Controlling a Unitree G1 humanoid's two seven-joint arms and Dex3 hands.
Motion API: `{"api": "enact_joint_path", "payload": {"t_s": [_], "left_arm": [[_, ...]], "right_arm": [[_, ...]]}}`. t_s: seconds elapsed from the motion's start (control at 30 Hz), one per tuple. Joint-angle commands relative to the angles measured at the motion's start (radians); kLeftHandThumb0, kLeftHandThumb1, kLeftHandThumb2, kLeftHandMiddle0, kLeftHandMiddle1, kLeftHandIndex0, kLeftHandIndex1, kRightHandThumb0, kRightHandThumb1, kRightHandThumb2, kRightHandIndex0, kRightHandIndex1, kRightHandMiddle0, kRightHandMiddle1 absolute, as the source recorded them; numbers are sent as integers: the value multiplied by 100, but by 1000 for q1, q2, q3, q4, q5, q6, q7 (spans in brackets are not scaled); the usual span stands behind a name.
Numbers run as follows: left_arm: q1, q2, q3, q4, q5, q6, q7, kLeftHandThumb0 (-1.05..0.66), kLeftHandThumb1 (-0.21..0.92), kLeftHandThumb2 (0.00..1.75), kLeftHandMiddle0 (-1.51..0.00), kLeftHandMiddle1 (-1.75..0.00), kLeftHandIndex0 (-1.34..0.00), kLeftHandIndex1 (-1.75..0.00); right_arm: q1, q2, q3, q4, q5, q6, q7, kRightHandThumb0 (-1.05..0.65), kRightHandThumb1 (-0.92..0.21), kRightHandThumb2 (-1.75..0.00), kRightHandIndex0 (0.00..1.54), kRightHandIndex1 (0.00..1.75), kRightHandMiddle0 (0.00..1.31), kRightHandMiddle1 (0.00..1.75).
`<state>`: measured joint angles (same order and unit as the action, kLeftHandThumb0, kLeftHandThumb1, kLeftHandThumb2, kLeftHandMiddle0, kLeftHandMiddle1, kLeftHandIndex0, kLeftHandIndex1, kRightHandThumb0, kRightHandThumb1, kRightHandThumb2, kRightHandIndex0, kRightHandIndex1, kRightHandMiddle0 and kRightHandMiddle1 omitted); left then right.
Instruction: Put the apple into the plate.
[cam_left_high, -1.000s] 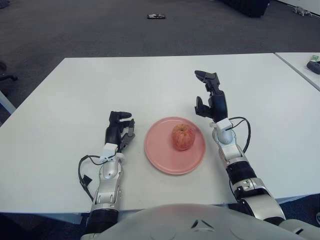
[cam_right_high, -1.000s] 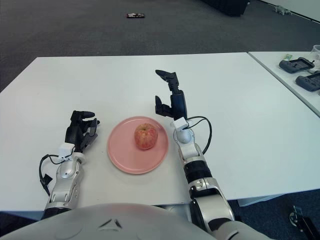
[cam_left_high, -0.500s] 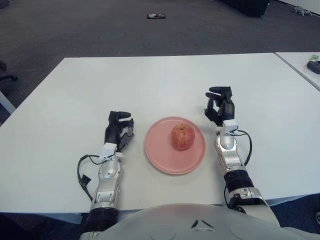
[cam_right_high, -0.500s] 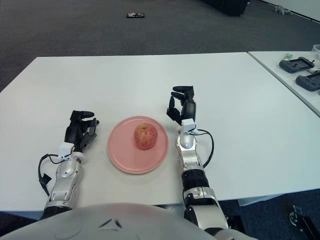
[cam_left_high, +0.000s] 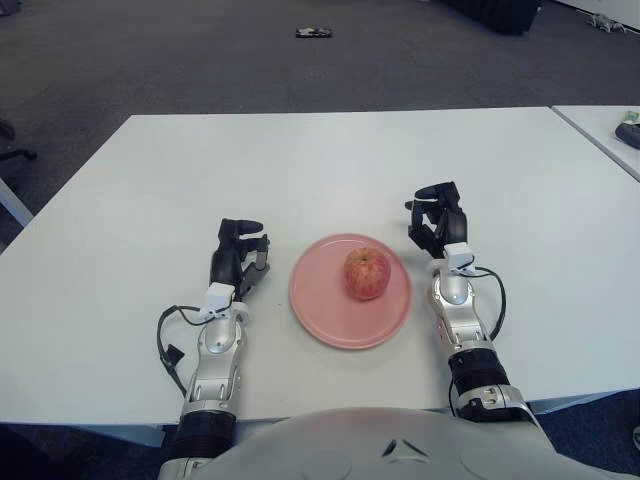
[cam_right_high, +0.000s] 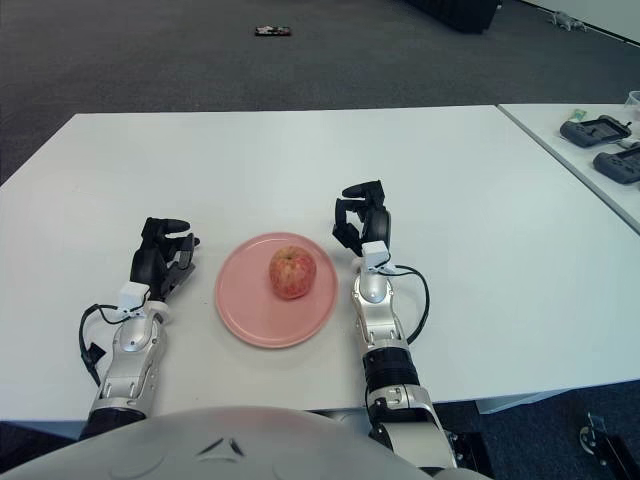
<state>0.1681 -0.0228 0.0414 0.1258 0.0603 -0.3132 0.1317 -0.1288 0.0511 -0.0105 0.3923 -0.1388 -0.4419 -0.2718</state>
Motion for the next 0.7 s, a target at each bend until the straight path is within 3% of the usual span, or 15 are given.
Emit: {"api": "enact_joint_path", "payload": {"t_s": [0.0,0.67], "left_arm": [[-16,8,1,7,-3,-18,-13,-35,92,53,-36,-145,-20,-175],[-21,4,3,9,-16,-17,-20,-35,92,52,-36,-140,-20,-175]], "right_arm": [[6,-7,-1,4,8,1,16,-36,-78,-72,53,118,28,175],[67,-8,4,26,9,-12,61,-37,-73,-79,56,123,30,175]]}}
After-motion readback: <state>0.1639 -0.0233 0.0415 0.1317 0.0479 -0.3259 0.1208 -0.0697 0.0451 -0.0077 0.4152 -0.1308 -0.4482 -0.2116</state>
